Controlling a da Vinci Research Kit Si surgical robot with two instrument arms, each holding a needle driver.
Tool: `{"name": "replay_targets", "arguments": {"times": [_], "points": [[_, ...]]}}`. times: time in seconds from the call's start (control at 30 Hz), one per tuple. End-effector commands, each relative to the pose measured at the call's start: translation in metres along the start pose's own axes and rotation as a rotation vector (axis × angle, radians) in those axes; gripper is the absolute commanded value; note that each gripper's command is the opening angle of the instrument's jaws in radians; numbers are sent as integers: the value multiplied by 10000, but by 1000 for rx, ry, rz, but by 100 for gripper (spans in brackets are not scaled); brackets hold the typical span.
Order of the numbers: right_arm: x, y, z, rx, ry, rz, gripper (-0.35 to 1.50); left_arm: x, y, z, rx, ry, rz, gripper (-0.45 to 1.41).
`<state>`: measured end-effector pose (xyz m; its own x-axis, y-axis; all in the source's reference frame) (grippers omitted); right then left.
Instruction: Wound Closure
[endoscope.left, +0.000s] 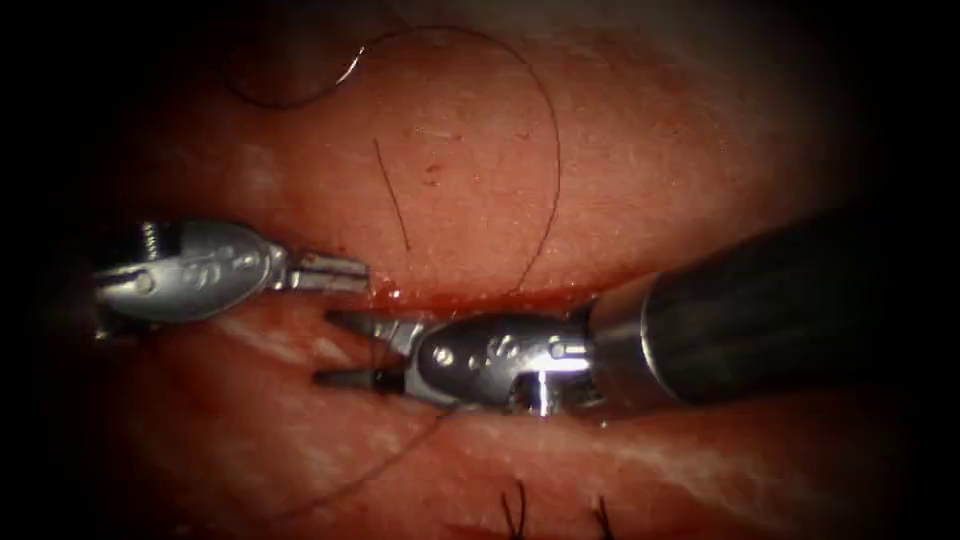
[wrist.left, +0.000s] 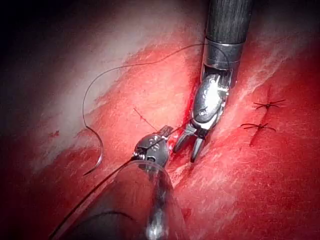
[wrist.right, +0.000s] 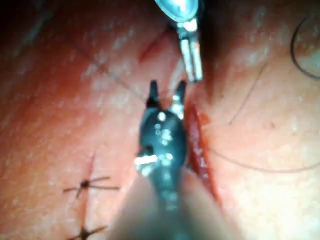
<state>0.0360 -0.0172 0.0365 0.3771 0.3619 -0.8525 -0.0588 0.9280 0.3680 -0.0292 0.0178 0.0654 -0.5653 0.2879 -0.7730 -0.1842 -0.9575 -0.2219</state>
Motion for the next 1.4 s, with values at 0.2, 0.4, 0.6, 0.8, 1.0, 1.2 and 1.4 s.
{"name": "replay_targets", "arguments": {"times": [0.2,0.4,0.6,0.8,1.0,1.2,1.4], "points": [[-7,-8,0,16,53,-1,32,-25,2,24,-30,-3,18,-45],[-6,-7,-3,13,87,3,27,-35,2,30,-44,-4,26,-45],[-4,-4,-5,9,130,7,26,-34,2,31,-52,1,26,-45],[-4,1,-12,-1,207,37,21,-36,4,31,-59,6,28,-45],[-4,6,-18,-24,267,56,16,-44,12,37,-67,11,38,-45],[-2,12,-24,-68,293,66,16,-52,23,38,-70,13,31,-45],[-7,17,-24,-129,280,86,16,-48,33,34,-71,12,27,-45]]}}
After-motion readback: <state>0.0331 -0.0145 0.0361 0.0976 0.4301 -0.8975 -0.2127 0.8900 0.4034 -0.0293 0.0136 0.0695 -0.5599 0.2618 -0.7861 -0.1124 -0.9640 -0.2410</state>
